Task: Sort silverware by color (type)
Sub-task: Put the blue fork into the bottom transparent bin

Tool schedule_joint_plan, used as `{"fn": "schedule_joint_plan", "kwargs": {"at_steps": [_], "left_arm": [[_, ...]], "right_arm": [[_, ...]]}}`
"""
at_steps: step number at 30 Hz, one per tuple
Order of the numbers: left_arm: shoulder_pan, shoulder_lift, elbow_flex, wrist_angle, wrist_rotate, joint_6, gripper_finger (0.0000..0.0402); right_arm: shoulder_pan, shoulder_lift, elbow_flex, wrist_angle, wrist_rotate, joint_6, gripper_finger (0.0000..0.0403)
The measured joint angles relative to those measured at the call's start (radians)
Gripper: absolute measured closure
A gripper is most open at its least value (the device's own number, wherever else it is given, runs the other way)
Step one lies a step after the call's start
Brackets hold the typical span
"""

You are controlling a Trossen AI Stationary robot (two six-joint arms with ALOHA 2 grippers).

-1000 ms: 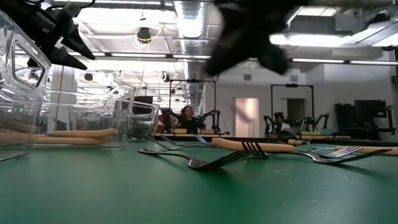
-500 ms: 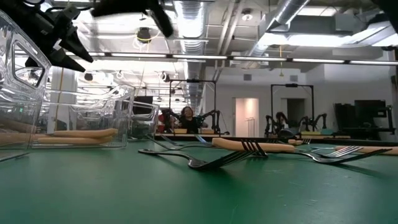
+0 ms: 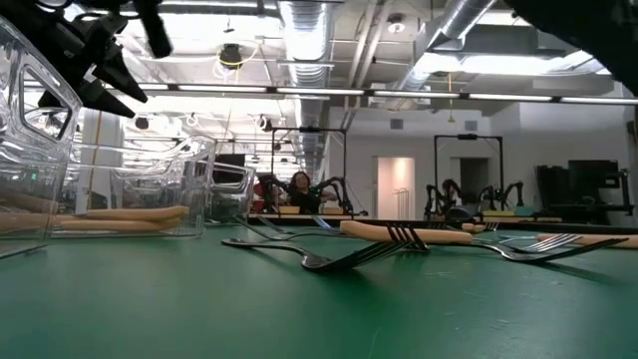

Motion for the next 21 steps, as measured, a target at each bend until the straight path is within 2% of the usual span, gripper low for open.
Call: {"fn": "schedule_joint_plan", "kwargs": {"at_steps": [7,11,15,21], "left_arm": [[0.000,0.000,0.000,0.000,0.005,0.000,0.0230],[0.000,0.000,0.000,0.001,0.005,0.000,0.0230],[0.000,0.000,0.000,0.001,0.003,0.000,0.0230],[0.000,0.000,0.000,0.002,-0.004,0.003,0.0230]], "right_arm": [[-0.002,0.061,-0.001,0.092,-0.110,-0.028,0.0399],[-0.008,0.061,0.000,0.054,-0.198,-0.063,0.0399],[-0.014,0.062,0.000,-0.020,-0.225,-0.151,0.0399],[-0.023,0.061,0.000,-0.067,-0.257,-0.183,0.0399]]}}
